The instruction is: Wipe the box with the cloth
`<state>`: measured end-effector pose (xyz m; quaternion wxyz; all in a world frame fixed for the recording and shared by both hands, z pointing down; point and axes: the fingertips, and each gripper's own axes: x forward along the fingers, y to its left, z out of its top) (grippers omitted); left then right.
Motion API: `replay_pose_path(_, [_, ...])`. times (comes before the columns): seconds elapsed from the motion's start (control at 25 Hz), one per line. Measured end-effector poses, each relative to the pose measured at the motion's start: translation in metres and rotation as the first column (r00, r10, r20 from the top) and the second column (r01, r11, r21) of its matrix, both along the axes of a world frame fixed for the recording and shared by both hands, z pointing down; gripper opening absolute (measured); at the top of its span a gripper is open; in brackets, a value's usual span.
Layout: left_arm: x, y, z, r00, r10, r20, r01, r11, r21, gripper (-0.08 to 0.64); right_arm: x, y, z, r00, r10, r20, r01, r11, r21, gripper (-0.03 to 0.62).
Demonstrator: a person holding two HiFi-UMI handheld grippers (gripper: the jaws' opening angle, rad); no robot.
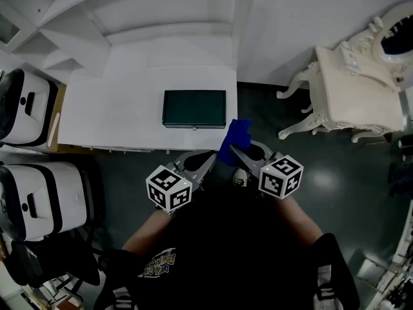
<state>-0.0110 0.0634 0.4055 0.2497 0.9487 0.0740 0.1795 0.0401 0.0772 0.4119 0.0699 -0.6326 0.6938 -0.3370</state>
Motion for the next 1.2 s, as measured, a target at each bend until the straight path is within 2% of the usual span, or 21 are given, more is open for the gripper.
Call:
replay_pose_path(0.28, [-0.0054,-0.0043,-0.0009,1.0,-0.026,-0.006,0.026,1.0,-0.009,0.0,-0.006,0.0011,0.0026,1.0,-0.012,0.009,0.012,1.0,-0.008,0.089])
replay_pose_path(0.6, [-0.0039,-0.0016,-0.002,1.0,-0.008,-0.001,0.008,1.0,0.01,0.0,-0.007,0.0025,0.0026,1.0,-0.012,0.01,0.012,1.0,-0.004,0.089])
replay_pose_path(1.0, [-0.0024,0.0017,-0.0005,1.0,0.009,0.001,-0.009,1.0,-0.003,0.0,-0.0072,0.0008,0.0049,1.0,-0.021,0.018,0.021,1.0,-0.01,0.089])
replay_pose_path(1.2, [-0.0054,-0.0017,0.0015,1.0,-0.007,0.004,0.007,1.0,-0.007,0.0,-0.0106,-0.0012,0.0071,0.999,-0.032,0.017,0.032,0.999,-0.015,0.089])
